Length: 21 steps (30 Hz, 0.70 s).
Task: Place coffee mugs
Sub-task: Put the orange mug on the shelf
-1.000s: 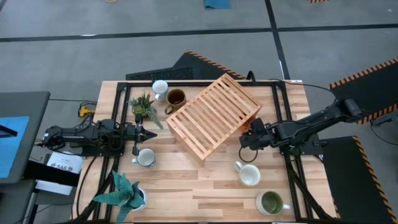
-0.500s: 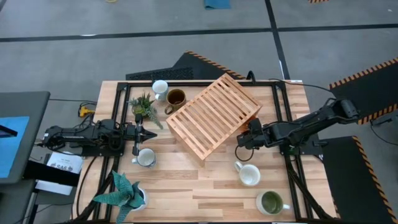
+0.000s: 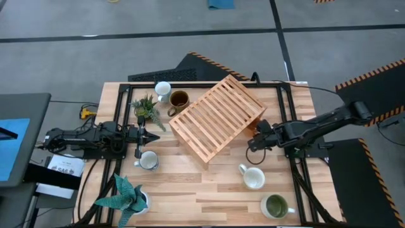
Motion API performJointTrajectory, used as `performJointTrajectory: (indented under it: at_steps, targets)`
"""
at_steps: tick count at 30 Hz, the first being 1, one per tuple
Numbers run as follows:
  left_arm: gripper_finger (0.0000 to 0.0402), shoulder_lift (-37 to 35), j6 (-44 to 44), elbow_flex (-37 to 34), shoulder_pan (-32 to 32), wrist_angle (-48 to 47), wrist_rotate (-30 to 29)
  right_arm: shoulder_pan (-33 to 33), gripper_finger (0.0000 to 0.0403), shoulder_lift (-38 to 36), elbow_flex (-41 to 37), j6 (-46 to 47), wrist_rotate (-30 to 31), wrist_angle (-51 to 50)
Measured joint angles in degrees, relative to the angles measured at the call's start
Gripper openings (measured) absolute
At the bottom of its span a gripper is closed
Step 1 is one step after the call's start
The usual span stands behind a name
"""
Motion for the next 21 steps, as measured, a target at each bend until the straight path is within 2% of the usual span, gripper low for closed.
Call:
performJointTrajectory:
  at_steps: [9,17,21]
  targets:
    - [0.0000,0.00,0.00,0.00,0.00,0.00,0.00,4.21,0.0072,-7.60,0.00,-11.53,-9.96,-1.16]
    - [0.0000,0.00,0.00,-0.01,0.00,0.02,0.00,8.34,0.0072,-12.32,0.00,-21.97,-14.44,-0.42]
    - [0.0000,0.00,0.00,0.00,0.00,0.00,0.00,9.97,0.0072,-16.02,0.00,-24.23,-14.46,-0.31]
